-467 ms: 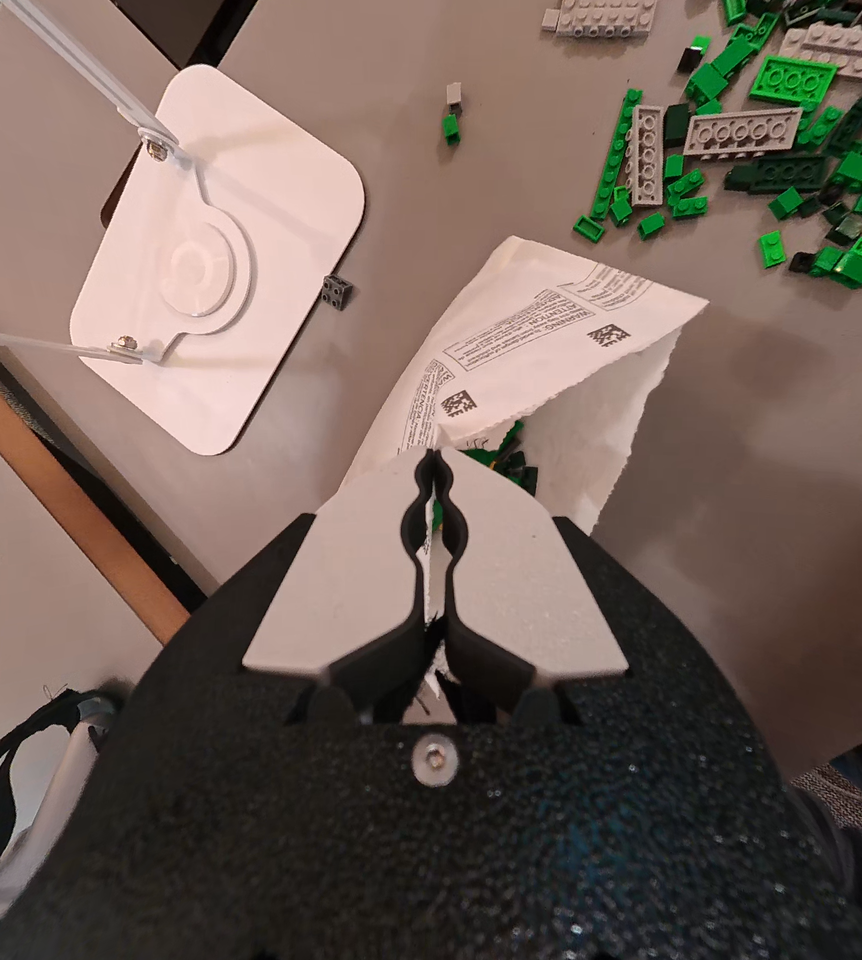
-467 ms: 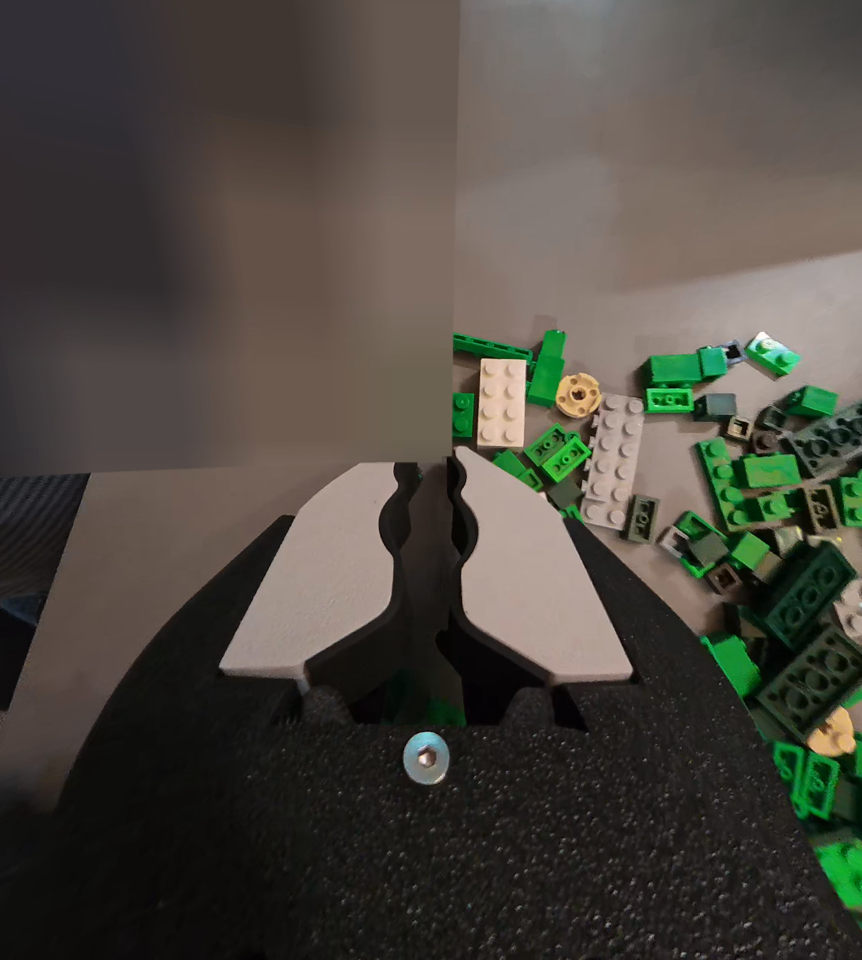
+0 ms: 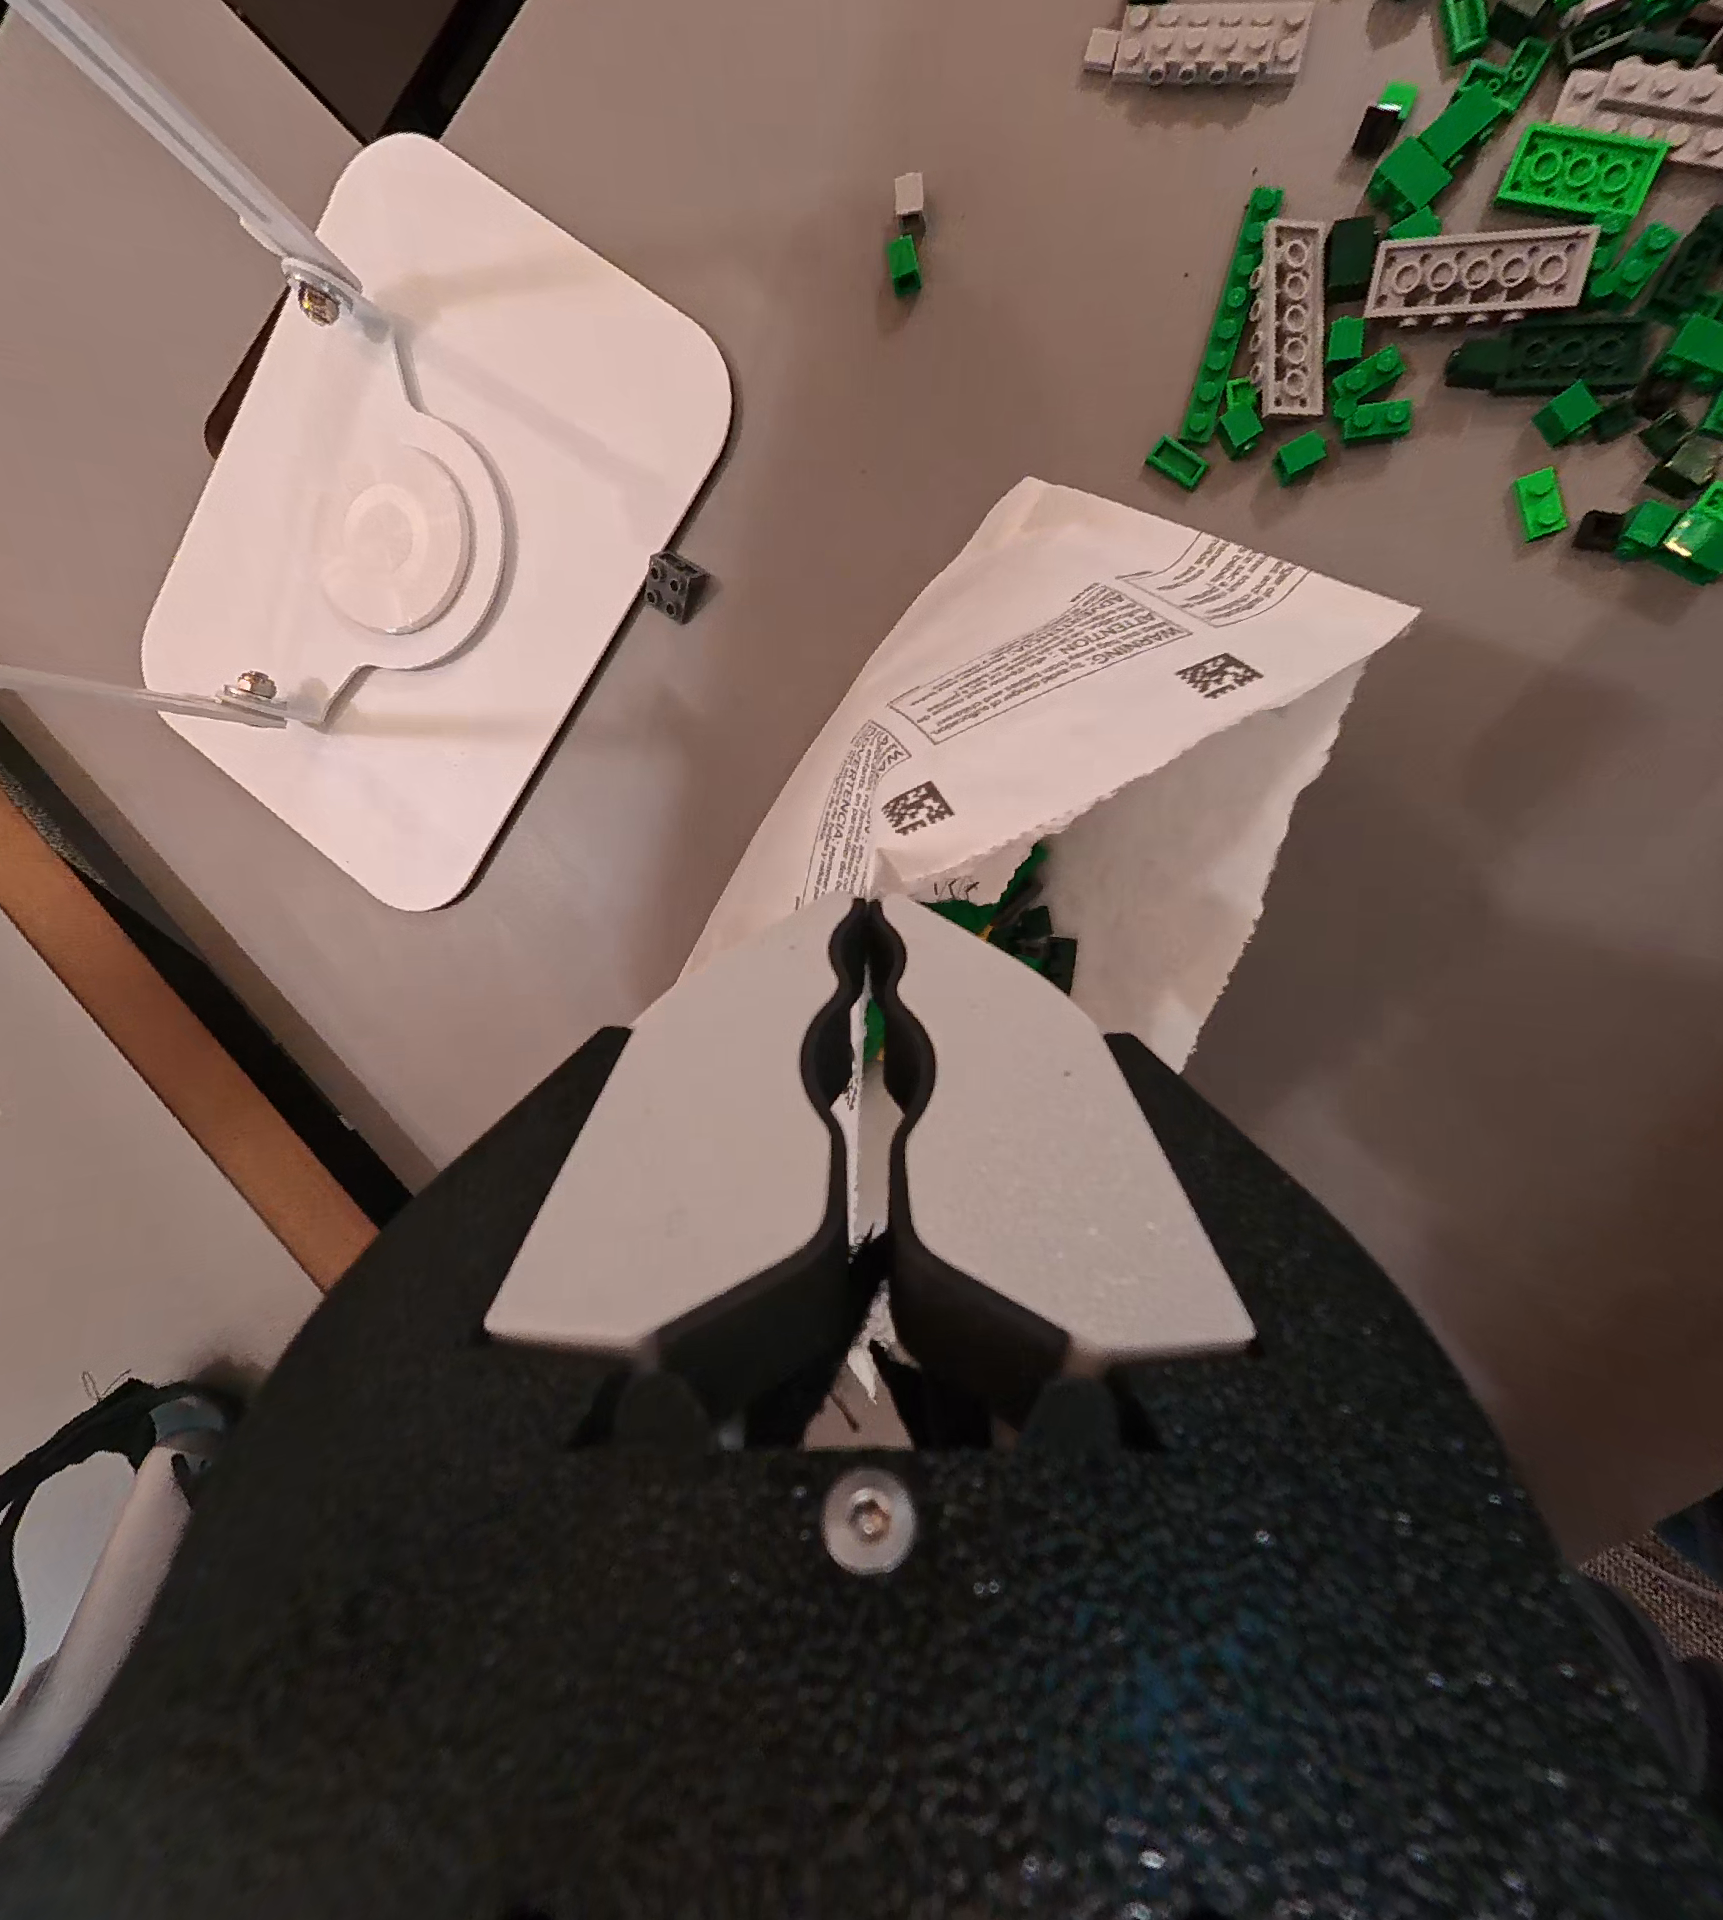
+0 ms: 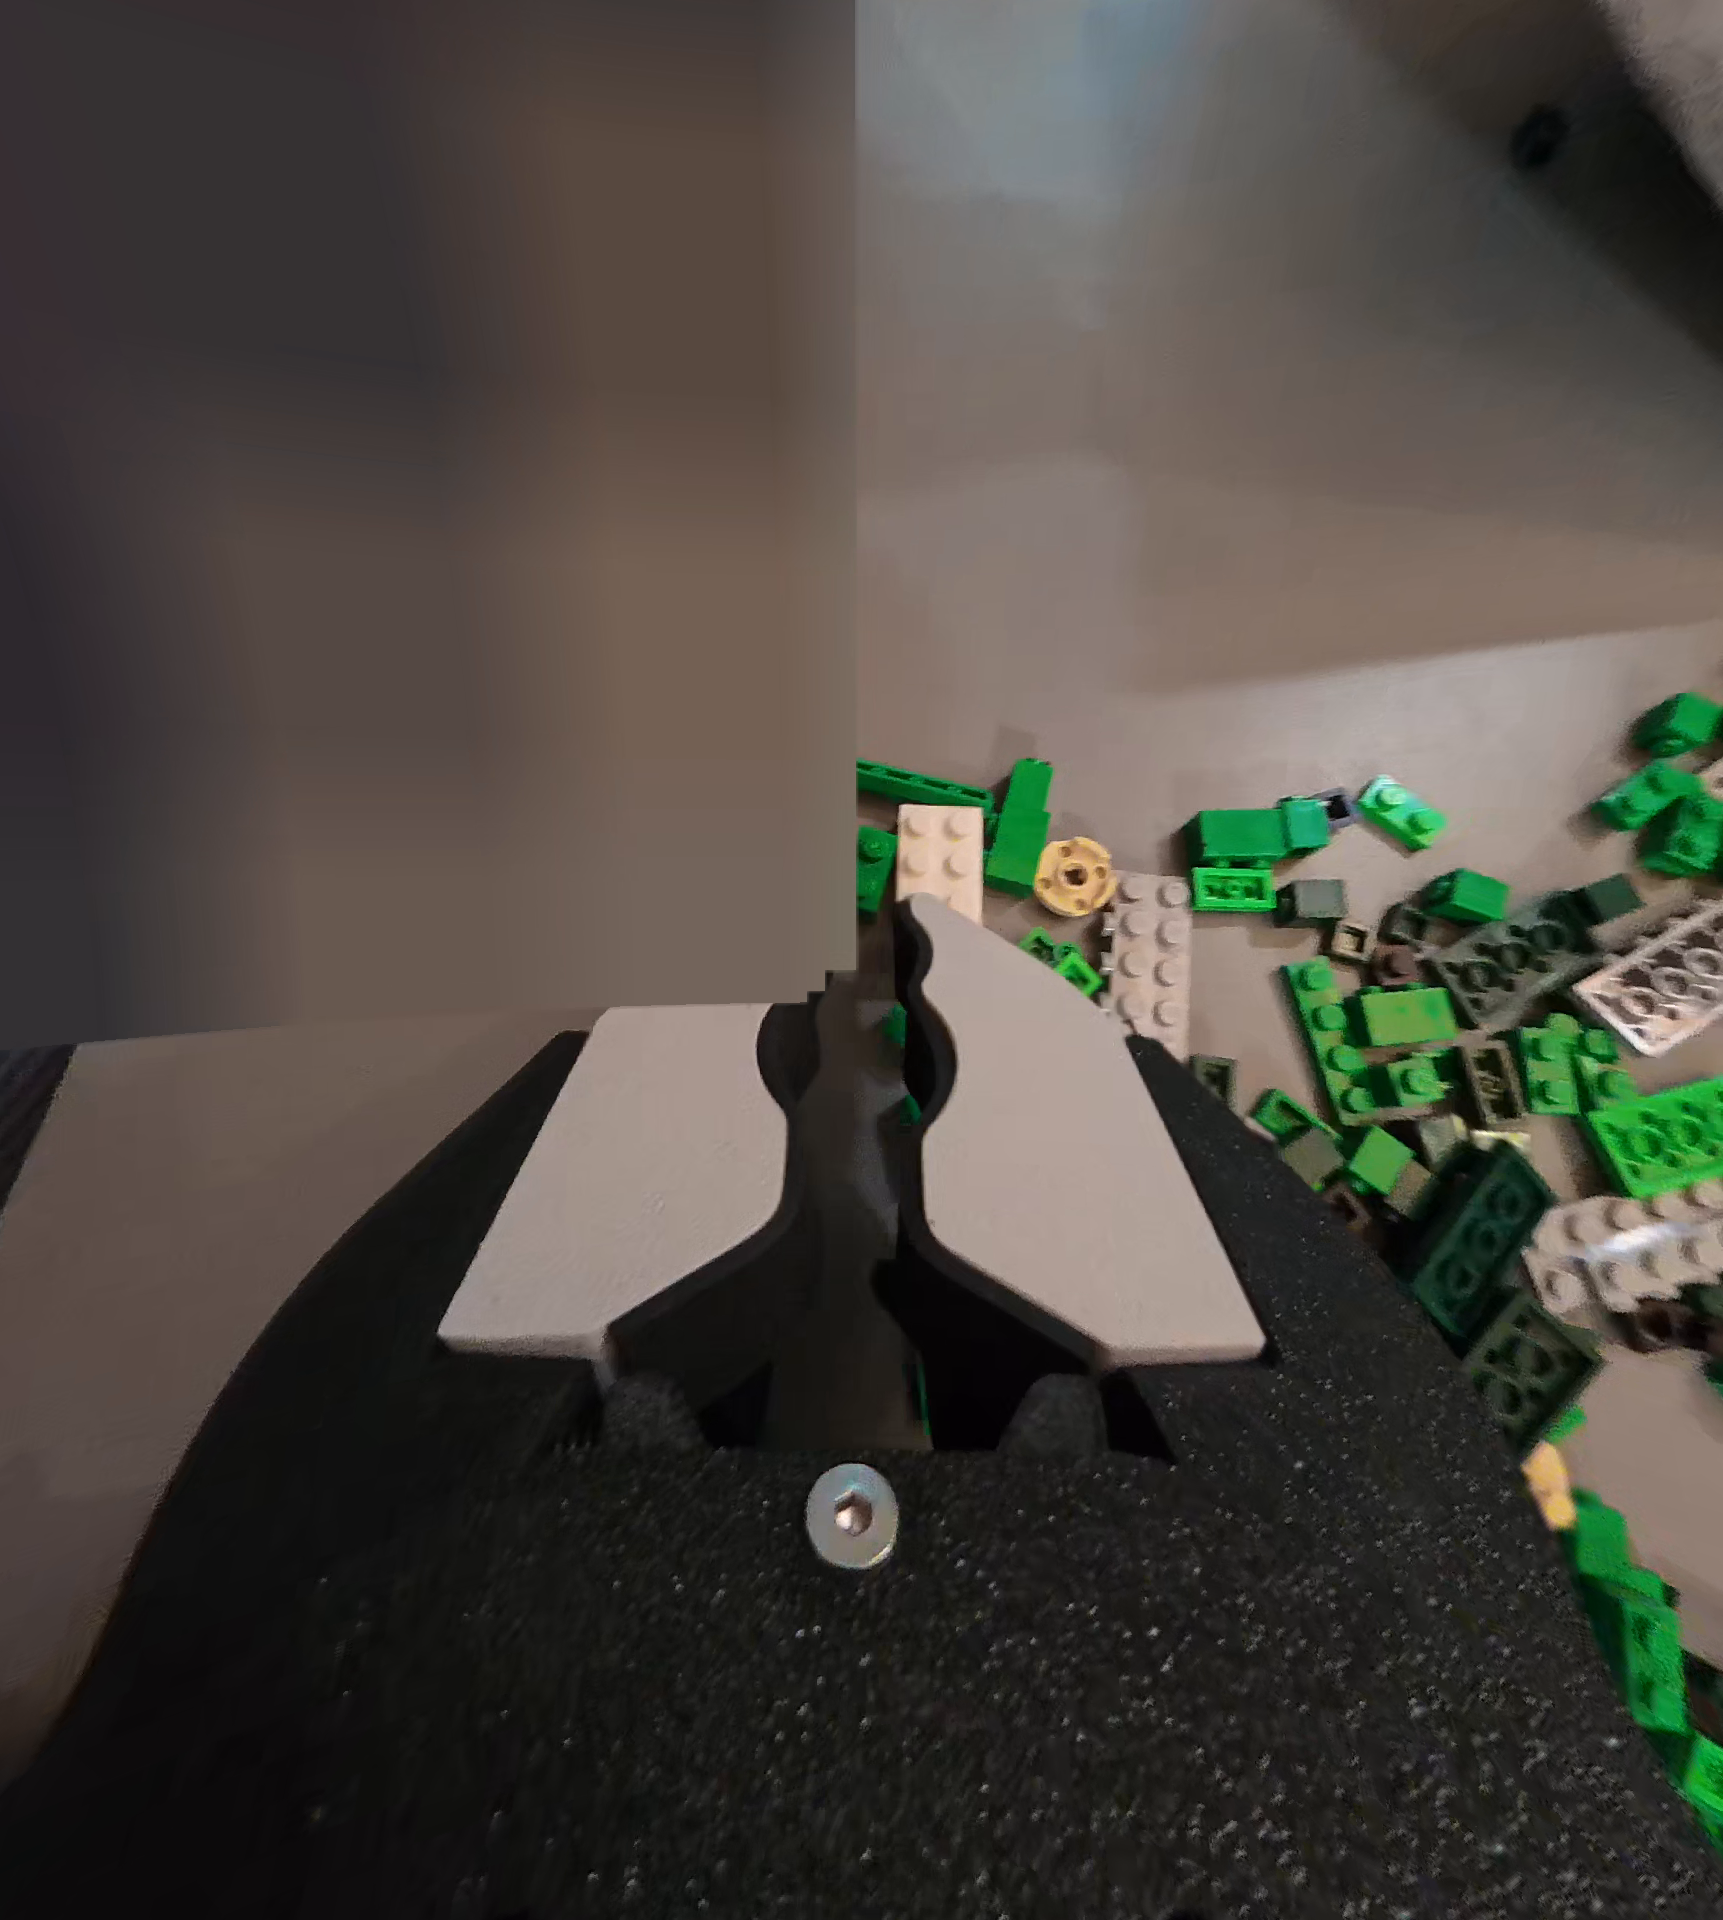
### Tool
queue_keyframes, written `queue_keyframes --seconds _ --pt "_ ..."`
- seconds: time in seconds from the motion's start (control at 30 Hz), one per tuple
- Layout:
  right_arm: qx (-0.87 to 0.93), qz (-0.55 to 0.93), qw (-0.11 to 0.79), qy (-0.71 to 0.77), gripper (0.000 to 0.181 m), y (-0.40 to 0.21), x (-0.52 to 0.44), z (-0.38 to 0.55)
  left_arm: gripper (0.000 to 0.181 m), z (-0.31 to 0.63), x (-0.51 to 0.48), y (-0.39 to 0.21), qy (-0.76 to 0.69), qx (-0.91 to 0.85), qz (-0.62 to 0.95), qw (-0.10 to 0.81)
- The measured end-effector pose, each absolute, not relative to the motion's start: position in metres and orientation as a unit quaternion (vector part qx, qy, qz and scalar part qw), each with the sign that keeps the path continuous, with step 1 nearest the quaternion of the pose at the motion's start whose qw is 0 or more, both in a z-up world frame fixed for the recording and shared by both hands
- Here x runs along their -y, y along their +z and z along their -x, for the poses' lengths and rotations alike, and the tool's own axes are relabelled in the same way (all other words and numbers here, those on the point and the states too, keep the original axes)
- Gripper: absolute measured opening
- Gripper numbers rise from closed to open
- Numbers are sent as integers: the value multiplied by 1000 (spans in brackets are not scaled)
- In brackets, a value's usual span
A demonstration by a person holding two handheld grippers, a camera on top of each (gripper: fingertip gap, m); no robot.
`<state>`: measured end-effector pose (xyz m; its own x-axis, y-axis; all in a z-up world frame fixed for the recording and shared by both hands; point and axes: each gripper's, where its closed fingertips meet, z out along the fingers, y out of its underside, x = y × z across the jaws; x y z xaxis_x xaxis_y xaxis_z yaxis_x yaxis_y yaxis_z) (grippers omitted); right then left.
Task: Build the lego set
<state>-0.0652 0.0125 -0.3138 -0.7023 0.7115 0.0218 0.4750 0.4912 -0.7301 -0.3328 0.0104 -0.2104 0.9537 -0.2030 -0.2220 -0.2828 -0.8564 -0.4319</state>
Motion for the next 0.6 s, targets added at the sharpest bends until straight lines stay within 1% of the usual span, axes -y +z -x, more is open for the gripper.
queue_keyframes --seconds 0.17,0.6 --pt "840 364 206 346 13 -312 -26 73 0 332 -11 -211 84 -127 960 236" --pt "827 392 240 325 14 -311 -46 76 0 330 -12 -212 80 -132 960 235"
